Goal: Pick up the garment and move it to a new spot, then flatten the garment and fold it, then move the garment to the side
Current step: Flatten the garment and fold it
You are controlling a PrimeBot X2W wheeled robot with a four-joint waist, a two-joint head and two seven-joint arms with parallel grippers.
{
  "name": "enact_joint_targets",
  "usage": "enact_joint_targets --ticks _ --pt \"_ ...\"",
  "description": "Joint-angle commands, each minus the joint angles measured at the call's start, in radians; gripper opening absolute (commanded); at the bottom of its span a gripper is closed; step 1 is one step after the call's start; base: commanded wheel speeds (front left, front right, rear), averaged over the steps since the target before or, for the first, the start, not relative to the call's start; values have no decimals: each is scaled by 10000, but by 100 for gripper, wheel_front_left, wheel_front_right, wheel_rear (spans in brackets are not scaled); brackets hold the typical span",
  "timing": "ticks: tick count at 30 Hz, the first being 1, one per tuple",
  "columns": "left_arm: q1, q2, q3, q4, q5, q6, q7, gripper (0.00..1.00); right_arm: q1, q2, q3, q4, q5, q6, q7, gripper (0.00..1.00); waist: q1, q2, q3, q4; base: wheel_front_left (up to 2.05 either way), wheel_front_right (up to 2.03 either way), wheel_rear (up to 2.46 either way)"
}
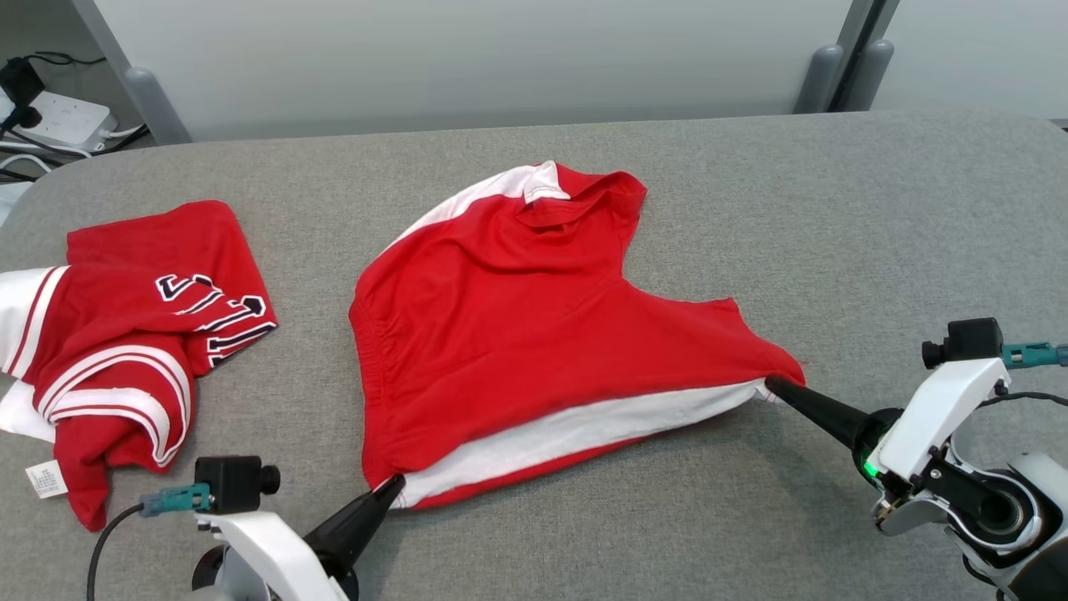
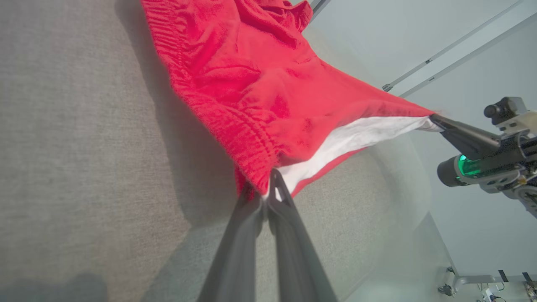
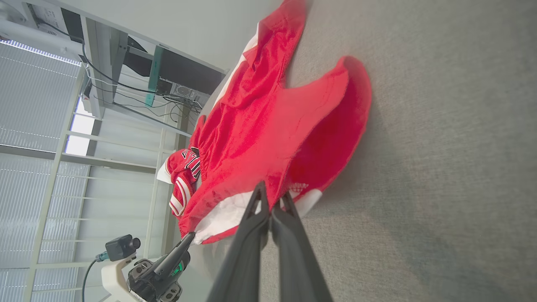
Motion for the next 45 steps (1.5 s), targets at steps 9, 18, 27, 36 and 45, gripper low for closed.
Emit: enact_joint_targets --ticks 9,18,27,36,45 --pt "175 754 -512 -314 -325 -9 526 0 573 -334 262 -142 -332 46 681 0 0 0 -78 145 0 0 0" --pt "-362 1046 -784 -1346 -658 -9 1466 0 686 -723 429 -1430 372 46 2371 0 0 0 178 142 0 0 0" --pt "-2580 2090 -751 -2417 -1844 -9 5514 0 -437 -1072 -350 -2936 86 46 2319 0 0 0 1531 191 0 0 0" --pt "-8840 974 2179 56 282 8 3625 0 -7424 1816 -2379 1450 -2274 46 -1919 0 0 0 4099 -317 0 0 0" --pt "-10153 865 1753 280 1159 -7 1630 0 -9149 2241 -2313 1182 -2243 46 -2457 0 0 0 4345 -839 0 0 0"
